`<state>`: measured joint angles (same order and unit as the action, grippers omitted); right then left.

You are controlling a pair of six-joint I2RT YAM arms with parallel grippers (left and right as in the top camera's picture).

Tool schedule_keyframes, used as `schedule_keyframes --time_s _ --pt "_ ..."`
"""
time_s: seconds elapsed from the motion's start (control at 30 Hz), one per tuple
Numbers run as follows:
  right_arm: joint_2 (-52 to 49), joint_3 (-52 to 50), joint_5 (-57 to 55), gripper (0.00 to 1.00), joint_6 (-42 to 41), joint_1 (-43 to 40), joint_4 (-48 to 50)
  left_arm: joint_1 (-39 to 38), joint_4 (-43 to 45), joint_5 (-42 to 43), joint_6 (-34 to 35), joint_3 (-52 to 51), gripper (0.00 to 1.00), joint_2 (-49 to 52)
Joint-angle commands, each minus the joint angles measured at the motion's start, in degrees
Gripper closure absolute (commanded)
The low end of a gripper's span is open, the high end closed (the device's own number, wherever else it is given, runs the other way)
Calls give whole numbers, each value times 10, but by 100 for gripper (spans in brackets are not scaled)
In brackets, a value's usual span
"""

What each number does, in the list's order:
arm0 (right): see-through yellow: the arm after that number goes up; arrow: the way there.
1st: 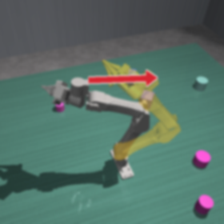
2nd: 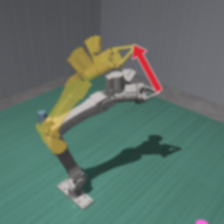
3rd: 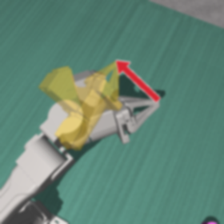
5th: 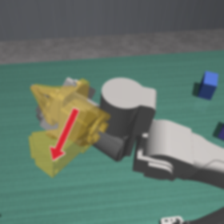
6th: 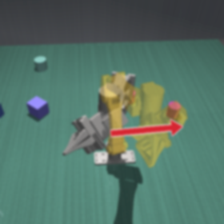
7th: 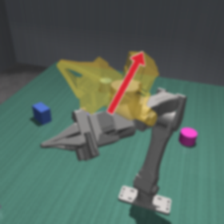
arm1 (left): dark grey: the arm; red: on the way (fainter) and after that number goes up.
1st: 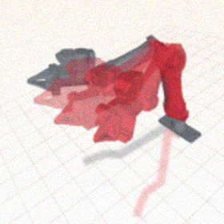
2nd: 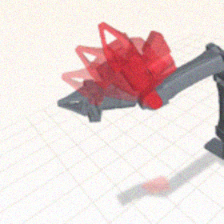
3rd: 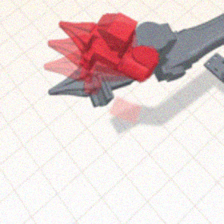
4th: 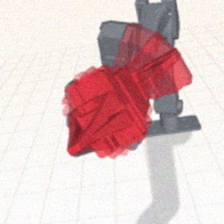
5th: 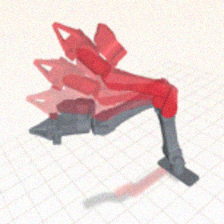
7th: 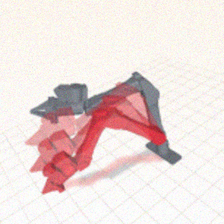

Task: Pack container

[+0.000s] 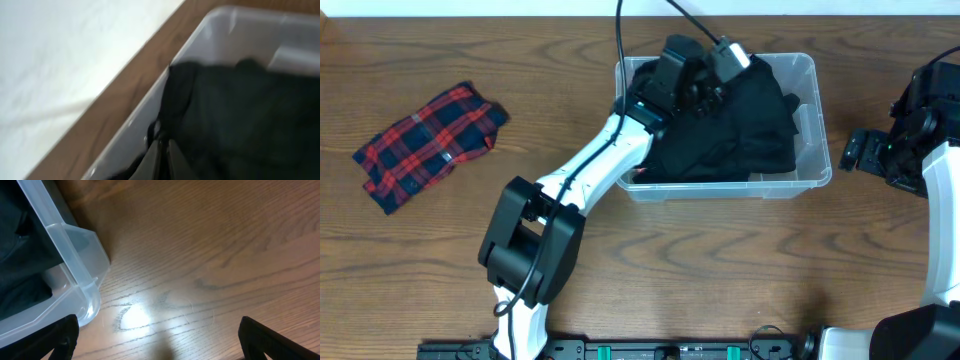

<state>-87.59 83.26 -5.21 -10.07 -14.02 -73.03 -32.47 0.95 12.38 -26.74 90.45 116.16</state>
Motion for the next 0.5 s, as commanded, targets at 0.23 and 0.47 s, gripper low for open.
schedule_keyframes --time_s 0.23,0.47 --pt "6 5 -8 1 -6 2 0 57 -54 -22 21 -4 94 56" --pt "6 5 -8 1 -6 2 0 55 -93 -21 21 -4 94 91"
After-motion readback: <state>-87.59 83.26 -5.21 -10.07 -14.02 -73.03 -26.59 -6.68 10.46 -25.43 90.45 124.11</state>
